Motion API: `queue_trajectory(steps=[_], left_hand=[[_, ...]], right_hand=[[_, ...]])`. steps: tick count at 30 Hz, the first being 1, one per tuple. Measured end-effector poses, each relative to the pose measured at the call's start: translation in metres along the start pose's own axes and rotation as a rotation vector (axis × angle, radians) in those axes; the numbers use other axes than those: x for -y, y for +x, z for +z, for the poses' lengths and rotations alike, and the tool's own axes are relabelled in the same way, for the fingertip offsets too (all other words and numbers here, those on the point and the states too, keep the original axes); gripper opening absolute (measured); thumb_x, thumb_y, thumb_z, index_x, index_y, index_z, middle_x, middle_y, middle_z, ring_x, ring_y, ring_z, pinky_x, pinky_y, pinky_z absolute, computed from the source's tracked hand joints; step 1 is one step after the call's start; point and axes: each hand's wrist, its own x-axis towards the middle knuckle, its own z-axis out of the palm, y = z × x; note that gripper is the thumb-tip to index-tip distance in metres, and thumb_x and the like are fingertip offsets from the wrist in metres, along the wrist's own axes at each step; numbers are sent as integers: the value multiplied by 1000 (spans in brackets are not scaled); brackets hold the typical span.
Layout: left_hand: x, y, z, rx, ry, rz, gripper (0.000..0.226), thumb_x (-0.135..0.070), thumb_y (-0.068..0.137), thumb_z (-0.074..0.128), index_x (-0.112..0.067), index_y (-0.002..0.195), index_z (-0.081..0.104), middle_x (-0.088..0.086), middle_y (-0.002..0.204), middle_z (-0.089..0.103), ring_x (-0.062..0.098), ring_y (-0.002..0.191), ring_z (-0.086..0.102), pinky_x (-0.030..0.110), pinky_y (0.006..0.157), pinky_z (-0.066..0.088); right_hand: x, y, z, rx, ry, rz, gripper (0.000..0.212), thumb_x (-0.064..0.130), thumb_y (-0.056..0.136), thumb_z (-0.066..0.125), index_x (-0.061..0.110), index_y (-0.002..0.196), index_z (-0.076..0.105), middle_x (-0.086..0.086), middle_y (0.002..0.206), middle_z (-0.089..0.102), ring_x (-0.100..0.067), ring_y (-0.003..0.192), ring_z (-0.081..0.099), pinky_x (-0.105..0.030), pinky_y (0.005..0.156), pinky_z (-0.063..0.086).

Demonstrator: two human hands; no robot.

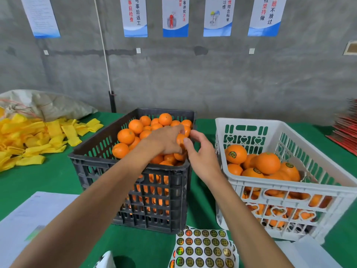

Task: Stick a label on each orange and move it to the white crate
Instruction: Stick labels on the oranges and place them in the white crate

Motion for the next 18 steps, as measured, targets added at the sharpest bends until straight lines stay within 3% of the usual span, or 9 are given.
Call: queue_trajectory(steps=[3, 7, 9, 13, 18], left_hand=[[-1, -35, 12, -342, -6, 41, 70, -44, 77, 78, -33, 138, 46, 2, 130, 51, 30, 104, 62, 45, 74, 56], [-19, -77, 35, -710, -261, 147, 60, -39, 86, 79, -27, 139, 53, 1, 127, 47, 22, 108, 58, 44, 70, 58], [-31, -94, 51, -799, -353, 227, 64, -34, 85, 85, -16, 140, 56, 7, 126, 49, 24, 111, 57, 42, 75, 59], [-46, -124, 99, -793, -357, 345, 74, -19, 78, 88, -16, 142, 50, 7, 128, 46, 23, 113, 55, 37, 79, 61], [-42, -147, 173, -591, -360, 363, 71, -22, 77, 86, -20, 135, 45, 2, 130, 42, 19, 110, 54, 26, 67, 59]], right_hand=[[10, -14, -1, -45, 3, -19, 58, 60, 99, 50, 33, 150, 44, 7, 146, 53, -7, 134, 47, -33, 112, 41], [28, -45, -5, -68, 169, -118, 56, 69, 94, 51, 45, 144, 46, 29, 133, 53, 16, 120, 50, -7, 94, 45], [28, -67, -11, -114, 200, -164, 51, 66, 95, 54, 46, 141, 48, 31, 135, 51, 11, 124, 51, -8, 94, 46], [0, -122, -23, -166, 125, -163, 45, 66, 99, 47, 52, 142, 44, 33, 139, 47, 3, 131, 49, -19, 103, 47], [-54, -179, -25, 21, -20, 21, 49, 68, 100, 42, 55, 147, 37, 30, 147, 44, 8, 133, 45, -25, 108, 46]])
